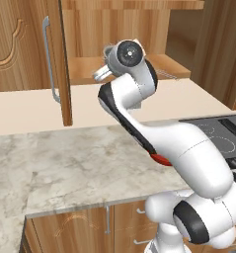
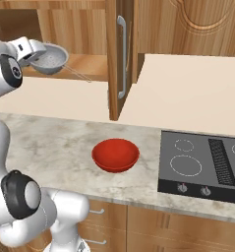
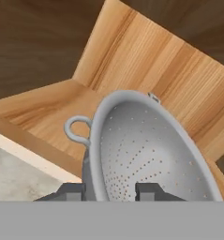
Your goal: Open the cabinet and setup a tea strainer by placing it in the bowl upright.
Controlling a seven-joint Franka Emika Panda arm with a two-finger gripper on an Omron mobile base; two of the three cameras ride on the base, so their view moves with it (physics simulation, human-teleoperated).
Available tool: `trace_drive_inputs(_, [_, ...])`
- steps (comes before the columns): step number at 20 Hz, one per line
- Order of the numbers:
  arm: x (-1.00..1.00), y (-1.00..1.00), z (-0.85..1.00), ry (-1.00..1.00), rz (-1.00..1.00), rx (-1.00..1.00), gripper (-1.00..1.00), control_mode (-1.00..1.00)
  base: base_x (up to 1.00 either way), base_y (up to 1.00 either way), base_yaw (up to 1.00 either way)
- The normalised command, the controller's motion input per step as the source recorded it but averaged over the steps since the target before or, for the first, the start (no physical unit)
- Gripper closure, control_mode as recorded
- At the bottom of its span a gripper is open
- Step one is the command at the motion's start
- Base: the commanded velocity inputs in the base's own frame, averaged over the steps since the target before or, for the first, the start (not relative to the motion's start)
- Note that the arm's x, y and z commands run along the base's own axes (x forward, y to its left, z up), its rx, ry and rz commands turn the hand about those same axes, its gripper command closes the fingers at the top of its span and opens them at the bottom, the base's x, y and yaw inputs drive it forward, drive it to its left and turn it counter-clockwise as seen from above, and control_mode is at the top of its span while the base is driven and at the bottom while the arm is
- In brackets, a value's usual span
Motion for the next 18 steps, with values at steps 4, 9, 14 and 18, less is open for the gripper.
trace_drive_inputs(4, [-0.68,-0.21,0.0,0.15,-0.18,0.0,1.0,-1.0,0.0,0.0,0.0])
trace_drive_inputs(9, [-0.68,-0.56,-0.25,0.16,-0.19,-0.01,1.0,-1.0,0.0,0.0,0.0])
trace_drive_inputs(14, [-0.49,-0.76,-0.56,0.14,-0.1,-0.03,1.0,-1.0,0.0,0.0,0.0])
trace_drive_inputs(18, [-0.26,-0.72,-0.87,0.17,-0.18,-0.1,1.0,-1.0,0.0,0.0,0.0])
